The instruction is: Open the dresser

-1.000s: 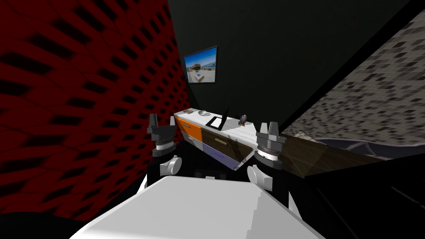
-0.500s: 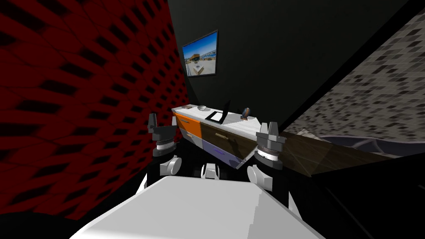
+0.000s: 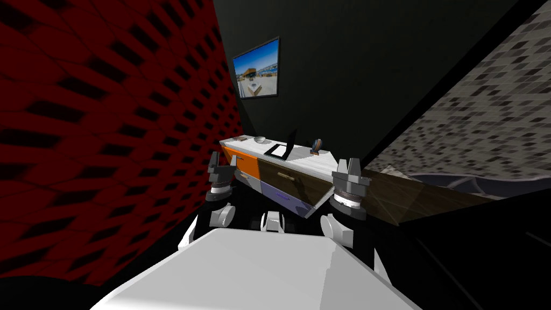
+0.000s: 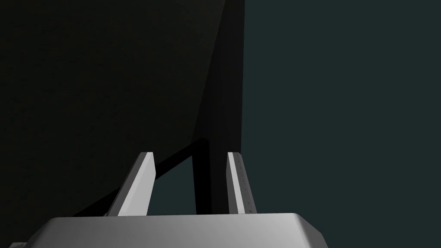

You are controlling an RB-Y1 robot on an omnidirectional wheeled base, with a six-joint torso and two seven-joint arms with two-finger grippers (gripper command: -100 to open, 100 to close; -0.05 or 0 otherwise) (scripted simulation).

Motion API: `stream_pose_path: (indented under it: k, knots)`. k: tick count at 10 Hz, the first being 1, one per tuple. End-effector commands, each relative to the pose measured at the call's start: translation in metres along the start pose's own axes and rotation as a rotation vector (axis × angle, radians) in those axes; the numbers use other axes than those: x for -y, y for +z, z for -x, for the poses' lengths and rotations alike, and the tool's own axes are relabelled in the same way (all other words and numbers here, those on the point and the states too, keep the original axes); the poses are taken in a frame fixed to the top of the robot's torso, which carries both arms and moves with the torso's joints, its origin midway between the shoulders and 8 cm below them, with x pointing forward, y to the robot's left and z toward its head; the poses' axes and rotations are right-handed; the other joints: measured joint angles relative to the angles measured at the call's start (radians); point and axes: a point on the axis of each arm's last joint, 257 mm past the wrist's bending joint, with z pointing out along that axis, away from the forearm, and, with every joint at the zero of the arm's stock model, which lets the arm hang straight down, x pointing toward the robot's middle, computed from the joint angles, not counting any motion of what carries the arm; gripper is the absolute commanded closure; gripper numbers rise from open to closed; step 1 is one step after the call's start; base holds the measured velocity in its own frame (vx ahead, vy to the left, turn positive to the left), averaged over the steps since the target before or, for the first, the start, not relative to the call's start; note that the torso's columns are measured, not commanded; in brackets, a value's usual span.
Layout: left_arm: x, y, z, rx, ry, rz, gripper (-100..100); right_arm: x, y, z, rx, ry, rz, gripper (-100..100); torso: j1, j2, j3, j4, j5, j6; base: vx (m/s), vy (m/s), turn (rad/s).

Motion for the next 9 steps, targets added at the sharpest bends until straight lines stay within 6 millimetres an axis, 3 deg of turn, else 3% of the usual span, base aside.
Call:
stream_pose_path:
  k: [1, 9]
  knots:
    - [-0.029, -0.008, -0.005, -0.034, 0.006, 0.066, -100, 0.0, 0.0, 0.0, 0.0, 0.0, 0.0, 0, 0.0, 0.0, 0.0, 0.0, 0.0, 0.0, 0.022, -0.026, -0.053]
    - [-0.122, -0.048, -0.017, -0.074, 0.007, 0.265, -100, 0.0, 0.0, 0.0, 0.0, 0.0, 0.0, 0, 0.0, 0.0, 0.0, 0.0, 0.0, 0.0, 0.018, -0.026, -0.062]
